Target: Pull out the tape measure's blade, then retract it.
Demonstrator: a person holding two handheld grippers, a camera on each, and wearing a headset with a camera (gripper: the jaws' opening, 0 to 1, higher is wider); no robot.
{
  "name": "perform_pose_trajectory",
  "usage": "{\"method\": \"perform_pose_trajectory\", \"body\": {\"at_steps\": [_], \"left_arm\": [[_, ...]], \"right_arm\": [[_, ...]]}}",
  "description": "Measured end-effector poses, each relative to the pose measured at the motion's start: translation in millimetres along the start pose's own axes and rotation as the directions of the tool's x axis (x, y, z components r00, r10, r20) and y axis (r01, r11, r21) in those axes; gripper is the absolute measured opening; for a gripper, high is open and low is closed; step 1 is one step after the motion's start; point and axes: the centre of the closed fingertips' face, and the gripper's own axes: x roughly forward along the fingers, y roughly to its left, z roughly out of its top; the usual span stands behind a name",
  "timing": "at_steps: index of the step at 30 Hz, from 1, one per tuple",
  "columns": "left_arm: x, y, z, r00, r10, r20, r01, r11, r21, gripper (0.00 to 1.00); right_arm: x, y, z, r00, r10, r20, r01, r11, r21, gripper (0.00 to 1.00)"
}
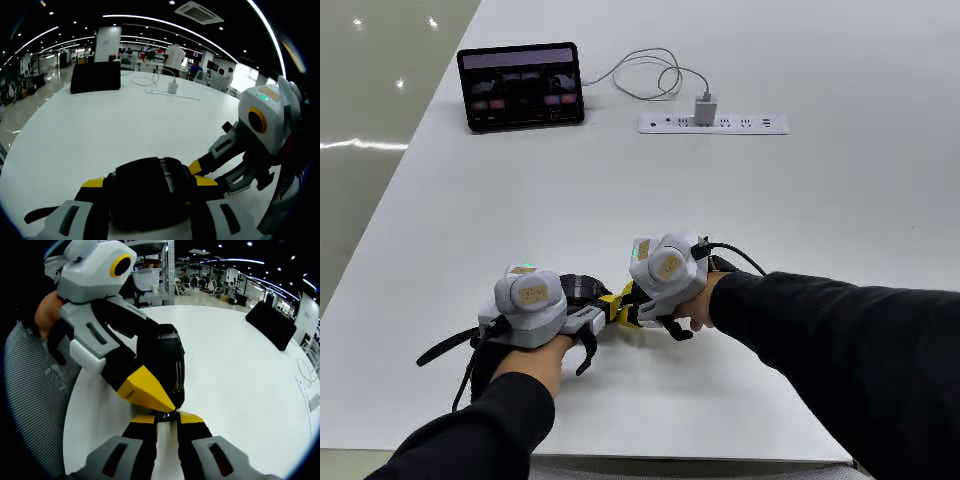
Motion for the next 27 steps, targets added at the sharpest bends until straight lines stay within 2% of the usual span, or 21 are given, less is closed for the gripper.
{"method": "perform_pose_trajectory", "body": {"at_steps": [19, 22, 27], "left_arm": [[0.3, -0.2, 1.2, 1.0000, -0.002, 0.008, 0.002, 1.000, 0.001, 0.63], [0.3, -0.2, 1.6, 0.9999, 0.003, 0.014, -0.003, 1.000, 0.003, 0.63], [-0.8, -0.5, 2.4, 0.9997, -0.002, 0.025, 0.001, 1.000, 0.014, 0.64]], "right_arm": [[0.2, -1.2, 1.1, 1.0000, 0.005, -0.006, -0.004, 0.999, 0.033, 0.11], [0.9, -0.7, 1.1, 0.9998, 0.008, -0.020, -0.007, 1.000, 0.017, 0.11], [0.0, 0.2, 0.7, 0.9999, 0.006, -0.015, -0.006, 1.000, 0.014, 0.12]]}}
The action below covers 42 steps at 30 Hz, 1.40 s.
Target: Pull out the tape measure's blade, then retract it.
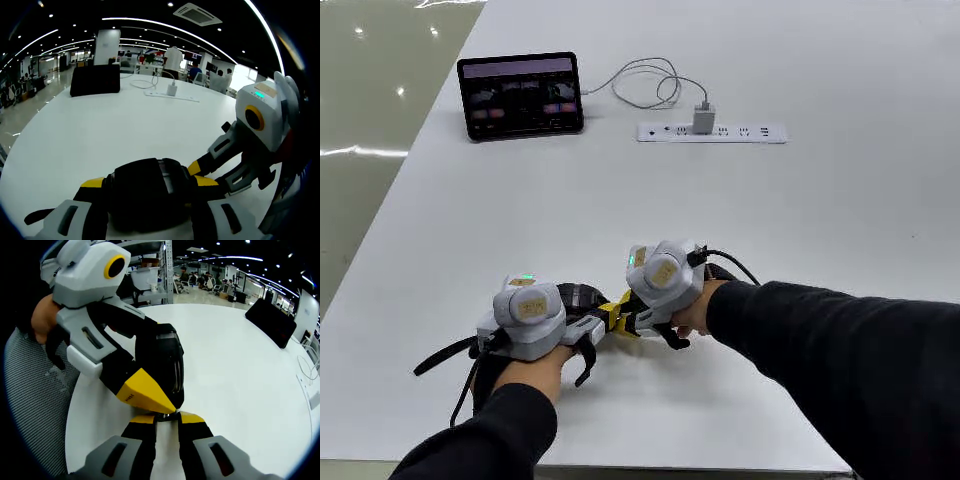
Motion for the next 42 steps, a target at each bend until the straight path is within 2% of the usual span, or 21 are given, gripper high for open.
{"method": "perform_pose_trajectory", "body": {"at_steps": [7, 12, 15, 19, 22, 23, 28, 29, 35, 39, 42], "left_arm": [[0.4, -0.7, -1.6, 0.9994, -0.013, -0.032, 0.013, 1.000, 0.001, 0.64], [-1.1, -0.3, -2.3, 0.9993, -0.017, -0.034, 0.017, 1.000, -0.003, 0.64], [-3.6, 5.2, -1.6, 0.9996, -0.002, -0.027, 0.002, 1.000, -0.004, 0.69], [-6.4, 11.5, -4.5, 0.9985, 0.015, -0.052, -0.016, 0.999, -0.029, 0.76], [-8.0, 13.9, -4.4, 0.9985, 0.022, -0.051, -0.023, 0.999, -0.024, 0.80], [-8.0, 14.2, -4.0, 0.9985, 0.021, -0.050, -0.023, 0.999, -0.025, 0.82], [-9.6, 17.8, -5.6, 0.9973, 0.032, -0.066, -0.036, 0.998, -0.051, 1.00], [-10.8, 17.8, -7.9, 0.9963, 0.033, -0.079, -0.038, 0.997, -0.063, 1.00], [-14.6, 16.6, -5.8, 0.9973, 0.016, -0.072, -0.020, 0.998, -0.060, 1.00], [-17.1, 18.2, -4.9, 0.9975, 0.015, -0.069, -0.020, 0.998, -0.063, 1.00], [-20.3, 18.3, -5.2, 0.9977, 0.016, -0.066, -0.020, 0.998, -0.061, 1.00]], "right_arm": [[-0.1, 0.1, -0.2, 1.0000, -0.004, -0.004, 0.004, 1.000, -0.005, 0.12], [-1.3, -0.4, 0.2, 1.0000, 0.000, -0.002, 0.000, 1.000, -0.007, 0.14], [-3.7, -0.5, 1.1, 0.9999, 0.006, 0.010, -0.006, 1.000, 0.002, 0.18], [-5.1, -0.6, 0.9, 0.9998, 0.010, 0.015, -0.010, 1.000, 0.002, 0.23], [-5.4, 1.7, -0.6, 0.9997, 0.021, 0.013, -0.021, 1.000, 0.018, 0.30], [-5.4, 2.3, -0.3, 0.9996, 0.023, 0.017, -0.024, 1.000, 0.019, 0.35], [-6.9, 7.7, -0.5, 0.9988, 0.044, 0.022, -0.045, 0.998, 0.031, 0.49], [-7.1, 8.2, -0.1, 0.9987, 0.045, 0.024, -0.046, 0.998, 0.034, 0.53], [-11.5, 11.2, 5.5, 0.9981, 0.044, 0.044, -0.045, 0.999, 0.028, 0.69], [-12.1, 5.2, 12.4, 0.9971, 0.014, 0.074, -0.020, 0.996, 0.084, 0.87], [-13.4, 10.4, 16.8, 0.9951, 0.030, 0.094, -0.041, 0.992, 0.119, 0.95]]}}
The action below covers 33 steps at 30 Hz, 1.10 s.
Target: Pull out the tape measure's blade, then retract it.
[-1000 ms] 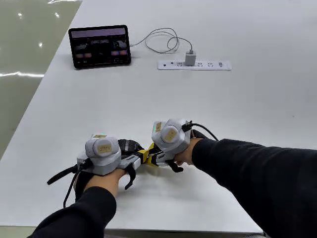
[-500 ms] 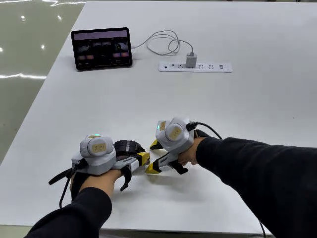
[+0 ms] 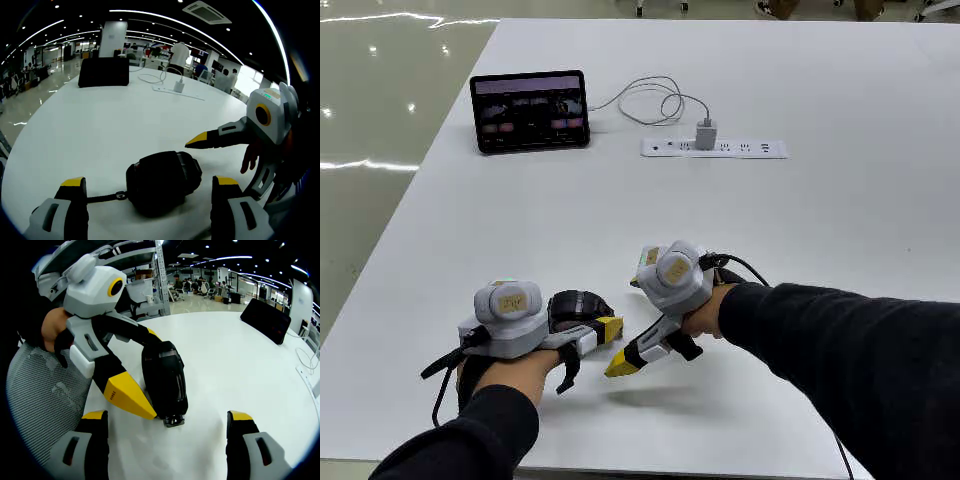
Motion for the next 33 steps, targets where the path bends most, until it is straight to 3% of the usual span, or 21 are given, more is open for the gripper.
{"method": "perform_pose_trajectory", "body": {"at_steps": [3, 7, 15, 19, 24, 29, 31, 33], "left_arm": [[-1.6, 2.5, -2.0, 1.0000, 0.004, -0.001, -0.004, 1.000, 0.002, 1.00], [-3.5, 0.3, -3.6, 0.9999, -0.009, -0.008, 0.009, 1.000, 0.000, 1.00], [-6.9, -10.1, 0.6, 0.9978, -0.066, 0.007, 0.066, 0.997, 0.050, 1.00], [-9.4, -7.7, 7.5, 0.9967, -0.076, 0.028, 0.074, 0.995, 0.072, 1.00], [-13.2, -2.1, 7.7, 0.9968, -0.080, 0.005, 0.080, 0.995, 0.055, 1.00], [-17.7, -3.7, 10.1, 0.9910, -0.133, 0.008, 0.132, 0.988, 0.084, 1.00], [-23.1, -5.5, 10.1, 0.9896, -0.144, 0.003, 0.143, 0.983, 0.113, 1.00], [-27.1, -6.0, 5.4, 0.9877, -0.152, -0.039, 0.156, 0.970, 0.186, 1.00]], "right_arm": [[-0.8, 11.4, -2.5, 0.9991, 0.041, -0.014, -0.041, 0.998, 0.050, 1.00], [-0.8, 17.9, -4.7, 0.9987, 0.045, -0.022, -0.045, 0.998, 0.033, 1.00], [-6.3, 21.7, -8.2, 0.9998, 0.007, -0.018, -0.006, 0.999, 0.042, 1.00], [-11.7, 21.7, -7.9, 1.0000, -0.007, -0.002, 0.007, 0.999, 0.047, 1.00], [-22.2, 15.9, -5.5, 0.9981, -0.054, 0.031, 0.052, 0.997, 0.062, 1.00], [-35.3, 8.7, -4.7, 0.9935, -0.097, 0.060, 0.091, 0.991, 0.094, 1.00], [-40.6, 7.1, -5.9, 0.9915, -0.111, 0.068, 0.104, 0.990, 0.100, 1.00], [-44.9, 3.7, -9.6, 0.9893, -0.129, 0.069, 0.121, 0.986, 0.112, 1.00]]}}
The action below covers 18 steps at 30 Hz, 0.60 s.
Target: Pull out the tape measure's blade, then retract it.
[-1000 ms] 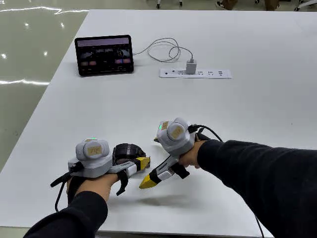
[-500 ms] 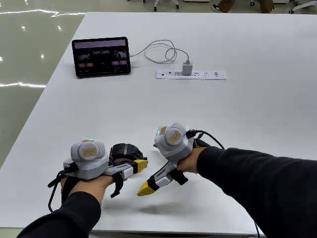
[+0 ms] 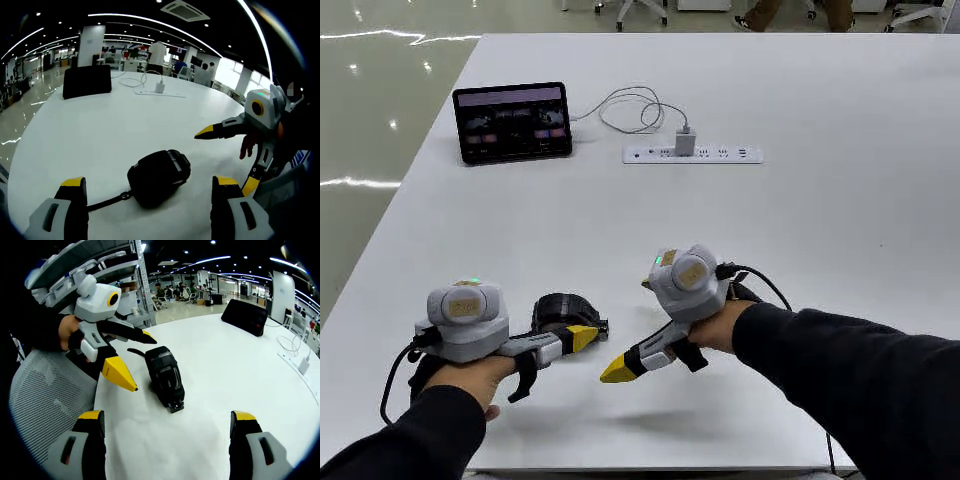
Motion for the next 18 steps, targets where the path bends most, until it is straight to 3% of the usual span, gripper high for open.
{"method": "perform_pose_trajectory", "body": {"at_steps": [2, 4, 10, 12, 15, 18], "left_arm": [[-2.3, -1.5, -0.2, 0.9999, -0.012, -0.007, 0.013, 0.999, 0.043, 1.00], [-4.6, -0.6, 0.0, 0.9998, -0.018, -0.008, 0.018, 0.999, 0.050, 1.00], [-11.8, 2.2, 6.6, 0.9976, -0.061, 0.033, 0.059, 0.995, 0.077, 1.00], [-11.7, 5.8, -3.6, 0.9980, -0.056, -0.029, 0.058, 0.996, 0.072, 1.00], [-15.1, 5.2, -1.0, 0.9980, -0.064, 0.003, 0.063, 0.994, 0.092, 1.00], [-18.0, 0.2, -2.1, 0.9959, -0.090, -0.001, 0.090, 0.991, 0.104, 1.00]], "right_arm": [[-5.1, -1.5, -2.2, 0.9999, -0.014, 0.004, 0.014, 1.000, 0.009, 1.00], [-8.9, -8.6, -8.8, 0.9983, -0.054, -0.021, 0.054, 0.999, 0.002, 1.00], [-23.5, -10.4, -13.5, 0.9965, -0.083, 0.008, 0.083, 0.996, 0.046, 1.00], [-30.2, -13.3, -10.6, 0.9930, -0.112, 0.038, 0.109, 0.992, 0.065, 1.00], [-41.2, -13.1, -10.1, 0.9903, -0.126, 0.059, 0.121, 0.989, 0.082, 1.00], [-50.8, -16.6, -13.4, 0.9872, -0.143, 0.070, 0.137, 0.986, 0.095, 1.00]]}}
